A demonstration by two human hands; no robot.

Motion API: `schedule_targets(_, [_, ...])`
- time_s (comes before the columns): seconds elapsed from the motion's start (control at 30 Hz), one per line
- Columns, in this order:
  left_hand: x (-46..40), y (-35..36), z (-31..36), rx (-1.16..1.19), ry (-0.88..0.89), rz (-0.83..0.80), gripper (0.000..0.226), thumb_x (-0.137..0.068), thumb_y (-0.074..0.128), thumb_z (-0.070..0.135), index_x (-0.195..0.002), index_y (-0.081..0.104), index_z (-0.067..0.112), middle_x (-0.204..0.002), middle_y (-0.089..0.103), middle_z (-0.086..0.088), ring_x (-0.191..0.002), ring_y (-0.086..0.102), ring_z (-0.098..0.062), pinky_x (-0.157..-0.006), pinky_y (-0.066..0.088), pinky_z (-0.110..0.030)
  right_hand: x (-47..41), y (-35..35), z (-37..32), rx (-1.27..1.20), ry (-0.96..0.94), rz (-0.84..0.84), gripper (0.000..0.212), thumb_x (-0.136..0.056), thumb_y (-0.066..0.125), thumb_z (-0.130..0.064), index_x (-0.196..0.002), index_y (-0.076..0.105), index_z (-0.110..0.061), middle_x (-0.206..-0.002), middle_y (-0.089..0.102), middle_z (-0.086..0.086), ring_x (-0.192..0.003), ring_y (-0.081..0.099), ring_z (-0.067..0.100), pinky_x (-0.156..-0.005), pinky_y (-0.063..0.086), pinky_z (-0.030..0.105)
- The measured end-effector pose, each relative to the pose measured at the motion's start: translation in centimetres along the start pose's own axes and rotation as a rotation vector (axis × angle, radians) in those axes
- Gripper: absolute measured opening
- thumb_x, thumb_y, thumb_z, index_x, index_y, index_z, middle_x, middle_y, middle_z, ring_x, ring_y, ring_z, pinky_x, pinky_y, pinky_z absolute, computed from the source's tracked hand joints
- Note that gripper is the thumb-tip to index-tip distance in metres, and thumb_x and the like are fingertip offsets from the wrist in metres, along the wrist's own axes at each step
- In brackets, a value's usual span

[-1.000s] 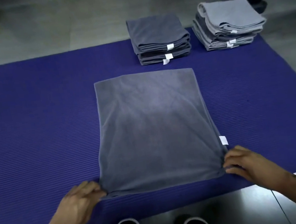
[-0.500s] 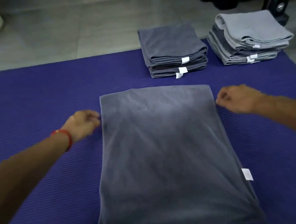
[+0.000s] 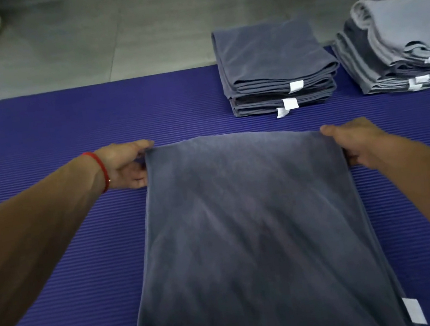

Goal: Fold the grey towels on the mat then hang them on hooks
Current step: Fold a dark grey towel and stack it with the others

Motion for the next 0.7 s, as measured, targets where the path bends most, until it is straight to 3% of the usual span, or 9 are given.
schedule_targets(0.1, [-0.6,-1.0,0.3,0.039,0.086,0.031,0.007,-0.100,0.059,0.024,-0.096,0.063,0.020,-0.089,0.070,0.001,-0.074,0.066,-0.011,-0.069,0.051,-0.025,1.1,-0.8,-1.0,-0.104,-0.159,0.038,0.017,-0.090,0.077,-0.022,-0.101,0.069,-0.013,-0.098,0.072,0.005,-0.088,0.070,0.019,-0.077,0.057,0.033])
schedule_targets(0.2, [-0.7,-2.2,0.2,0.097,0.294,0.142,0.007,-0.093,0.067,0.012,-0.093,0.069,0.019,-0.095,0.072,0.000,-0.085,0.069,-0.013,-0.075,0.056,-0.029,2.3,-1.7,-0.9,-0.228,-0.289,0.081,0.008,-0.091,0.076,-0.016,-0.097,0.072,-0.019,-0.090,0.074,-0.004,-0.077,0.071,0.006,-0.067,0.056,0.019])
schedule_targets(0.4, [-1.7,-1.9,-0.4,-0.053,0.415,0.381,0.018,-0.085,0.076,0.001,-0.080,0.065,0.014,-0.084,0.068,-0.006,-0.083,0.069,-0.019,-0.068,0.062,-0.024,0.7,-0.9,1.2,-0.034,-0.329,0.226,0.019,-0.087,0.079,-0.022,-0.105,0.071,-0.020,-0.092,0.075,-0.001,-0.079,0.068,0.009,-0.075,0.052,0.022])
schedule_targets(0.5, [-3.1,-1.9,0.0,-0.131,0.409,0.507,0.021,-0.080,0.083,0.008,-0.073,0.066,0.020,-0.081,0.070,-0.004,-0.086,0.072,-0.021,-0.074,0.062,-0.033,0.2,-0.4,1.3,0.041,-0.372,0.336,0.019,-0.089,0.076,-0.024,-0.106,0.070,-0.017,-0.092,0.073,-0.002,-0.085,0.068,0.012,-0.075,0.047,0.015])
schedule_targets(0.6, [-3.7,-2.2,0.5,-0.216,0.370,0.605,0.021,-0.074,0.087,0.023,-0.079,0.067,0.021,-0.091,0.073,-0.002,-0.091,0.072,-0.020,-0.089,0.059,-0.036,0.9,0.4,1.0,0.184,-0.478,0.402,0.025,-0.094,0.069,-0.024,-0.114,0.065,-0.010,-0.097,0.070,0.003,-0.098,0.067,0.023,-0.086,0.048,0.025])
schedule_targets(0.67, [-2.0,-0.6,0.5,-0.538,0.462,0.744,0.030,-0.080,0.081,0.030,-0.101,0.065,0.017,-0.113,0.066,-0.008,-0.102,0.063,-0.024,-0.097,0.051,-0.035,2.7,1.2,0.4,0.378,-0.640,0.419,0.036,-0.097,0.062,-0.026,-0.127,0.055,-0.007,-0.121,0.062,0.014,-0.114,0.058,0.031,-0.099,0.046,0.039])
schedule_targets(0.7, [-0.6,0.8,0.0,-0.716,0.580,0.778,0.035,-0.085,0.075,0.031,-0.113,0.061,0.014,-0.124,0.059,-0.014,-0.110,0.056,-0.032,-0.098,0.048,-0.041,4.3,2.0,0.3,0.481,-0.746,0.408,0.041,-0.098,0.058,-0.029,-0.132,0.051,-0.007,-0.132,0.055,0.016,-0.121,0.052,0.034,-0.102,0.044,0.045])
Point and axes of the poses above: each hand's wrist, its own x-axis away from the middle knuckle, its own y-axis out of the palm, z = x × y, the point moved 4 cm from there along -x, towards the middle knuckle
